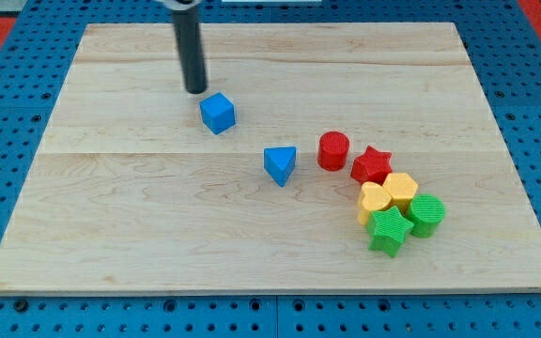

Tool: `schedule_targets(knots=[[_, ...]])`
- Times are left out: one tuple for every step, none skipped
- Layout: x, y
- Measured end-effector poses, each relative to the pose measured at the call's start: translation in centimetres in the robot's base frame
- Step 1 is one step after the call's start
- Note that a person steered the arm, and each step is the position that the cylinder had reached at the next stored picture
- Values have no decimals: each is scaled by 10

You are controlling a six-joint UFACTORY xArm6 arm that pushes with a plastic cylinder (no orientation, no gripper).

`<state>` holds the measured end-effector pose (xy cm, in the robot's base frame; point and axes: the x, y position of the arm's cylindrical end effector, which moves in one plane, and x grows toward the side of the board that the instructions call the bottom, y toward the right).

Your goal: Push blue cube towards blue triangle

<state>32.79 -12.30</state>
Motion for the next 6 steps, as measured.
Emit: schedule_targets(knots=[[31,15],[42,62],[48,85],[59,95],[68,97],[79,97]])
